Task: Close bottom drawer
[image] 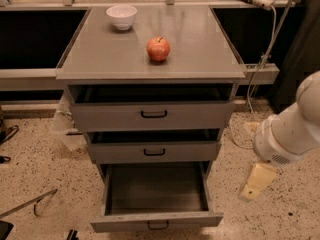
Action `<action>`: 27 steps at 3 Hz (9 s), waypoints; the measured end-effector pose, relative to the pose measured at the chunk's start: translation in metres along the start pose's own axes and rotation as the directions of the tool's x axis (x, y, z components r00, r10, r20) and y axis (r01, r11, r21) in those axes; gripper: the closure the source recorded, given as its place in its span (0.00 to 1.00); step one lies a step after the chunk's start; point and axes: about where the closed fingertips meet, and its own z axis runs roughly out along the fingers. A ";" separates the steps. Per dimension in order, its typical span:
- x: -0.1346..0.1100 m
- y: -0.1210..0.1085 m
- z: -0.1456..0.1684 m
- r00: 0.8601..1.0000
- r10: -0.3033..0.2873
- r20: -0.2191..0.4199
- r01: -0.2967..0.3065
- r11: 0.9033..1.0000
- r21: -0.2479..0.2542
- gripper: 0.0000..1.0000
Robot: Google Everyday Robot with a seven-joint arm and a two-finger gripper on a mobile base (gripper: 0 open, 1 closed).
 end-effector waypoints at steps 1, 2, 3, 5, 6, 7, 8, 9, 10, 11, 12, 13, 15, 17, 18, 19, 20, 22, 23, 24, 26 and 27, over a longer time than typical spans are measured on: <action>0.036 0.031 0.074 0.998 0.048 -0.030 -0.050 0.995 -0.088 0.00; 0.036 0.031 0.074 0.998 0.048 -0.030 -0.050 0.995 -0.088 0.00; 0.035 0.033 0.079 0.999 0.054 0.001 -0.053 0.995 -0.090 0.00; 0.017 0.077 0.225 0.991 0.038 0.128 -0.014 0.983 -0.184 0.00; 0.013 0.092 0.302 0.985 0.052 0.163 -0.018 0.979 -0.201 0.00; 0.023 0.115 0.371 0.976 0.131 0.174 -0.085 0.964 -0.253 0.00; 0.023 0.115 0.371 0.976 0.131 0.174 -0.085 0.964 -0.253 0.00; 0.039 0.111 0.394 0.969 0.147 0.199 -0.092 0.961 -0.261 0.00; 0.074 0.108 0.436 0.954 0.173 0.245 -0.094 0.949 -0.302 0.00; 0.094 0.113 0.487 0.935 0.183 0.306 -0.064 0.930 -0.361 0.00; 0.101 0.124 0.542 0.915 0.200 0.349 -0.030 0.899 -0.436 0.00; 0.101 0.124 0.542 0.915 0.200 0.349 -0.030 0.899 -0.436 0.00; 0.091 0.152 0.524 0.903 0.200 0.379 -0.035 0.916 -0.400 0.00; 0.089 0.184 0.565 0.893 0.232 0.387 -0.015 0.872 -0.490 0.00; 0.098 0.167 0.603 0.904 0.228 0.362 0.000 0.846 -0.533 0.00; 0.105 0.133 0.630 0.914 0.212 0.345 0.003 0.848 -0.530 0.00; 0.097 0.082 0.645 0.928 0.156 0.338 0.020 0.885 -0.464 0.00; 0.092 0.074 0.645 0.927 0.142 0.347 0.032 0.893 -0.450 0.00; 0.073 0.045 0.650 0.927 0.103 0.359 0.072 0.893 -0.443 0.00; 0.060 0.023 0.651 0.926 0.072 0.370 0.104 0.895 -0.433 0.00; 0.038 -0.012 0.645 0.923 0.011 0.384 0.145 0.915 -0.376 0.00; 0.037 -0.009 0.644 0.923 0.011 0.384 0.145 0.915 -0.376 0.00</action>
Offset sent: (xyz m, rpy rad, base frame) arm -0.0142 -0.0053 -0.0637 0.0036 0.0745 -0.0207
